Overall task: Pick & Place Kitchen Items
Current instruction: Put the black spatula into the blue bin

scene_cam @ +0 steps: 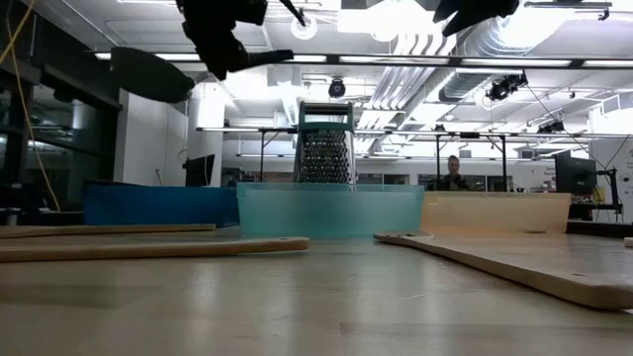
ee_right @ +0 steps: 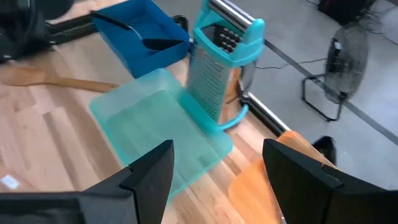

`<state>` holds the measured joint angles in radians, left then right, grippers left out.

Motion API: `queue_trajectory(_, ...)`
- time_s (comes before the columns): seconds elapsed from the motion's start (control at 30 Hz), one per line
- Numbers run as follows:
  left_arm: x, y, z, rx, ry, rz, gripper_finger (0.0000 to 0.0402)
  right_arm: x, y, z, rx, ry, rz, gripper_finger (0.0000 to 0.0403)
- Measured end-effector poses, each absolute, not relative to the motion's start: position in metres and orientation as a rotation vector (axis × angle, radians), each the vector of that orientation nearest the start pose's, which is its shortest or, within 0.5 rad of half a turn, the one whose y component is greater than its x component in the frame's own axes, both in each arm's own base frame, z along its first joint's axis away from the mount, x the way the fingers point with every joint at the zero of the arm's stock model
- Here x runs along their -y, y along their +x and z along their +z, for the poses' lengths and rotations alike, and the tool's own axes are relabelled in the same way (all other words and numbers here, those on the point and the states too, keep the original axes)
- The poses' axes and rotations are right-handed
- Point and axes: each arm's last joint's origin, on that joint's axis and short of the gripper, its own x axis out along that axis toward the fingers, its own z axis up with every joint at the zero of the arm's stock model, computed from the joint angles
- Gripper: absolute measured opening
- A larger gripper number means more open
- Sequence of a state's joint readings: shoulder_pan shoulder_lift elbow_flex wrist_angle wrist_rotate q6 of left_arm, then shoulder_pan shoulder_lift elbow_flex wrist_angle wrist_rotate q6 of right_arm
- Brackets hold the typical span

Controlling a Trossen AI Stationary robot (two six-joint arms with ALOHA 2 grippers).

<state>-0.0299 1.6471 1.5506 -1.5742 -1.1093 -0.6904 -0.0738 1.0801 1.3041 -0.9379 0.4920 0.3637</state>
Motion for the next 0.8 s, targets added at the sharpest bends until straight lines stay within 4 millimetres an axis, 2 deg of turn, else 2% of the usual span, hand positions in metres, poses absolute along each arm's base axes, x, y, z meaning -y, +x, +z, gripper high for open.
queue_trajectory(0.17, -0.05, 0.268, 0.338, -0.965, 0.34, 1.371, 0.0066, 0.028, 0.19, 0.388, -0.595, 0.188, -0.678, 0.0238)
queue_trajectory(0.37, -0.09, 0.261, 0.339, -0.935, 0.248, 1.525, 0.0066, 0.03, 0.189, 0.389, -0.578, 0.159, -0.746, 0.0238)
queue_trajectory(0.57, -0.128, 0.252, 0.331, -0.977, 0.233, 1.64, 0.0066, 0.032, 0.188, 0.39, -0.562, 0.124, -0.812, 0.0238)
queue_trajectory(0.8, -0.168, 0.246, 0.302, -1.076, 0.262, 1.675, 0.0066, 0.032, 0.188, 0.39, -0.558, 0.116, -0.829, 0.0238)
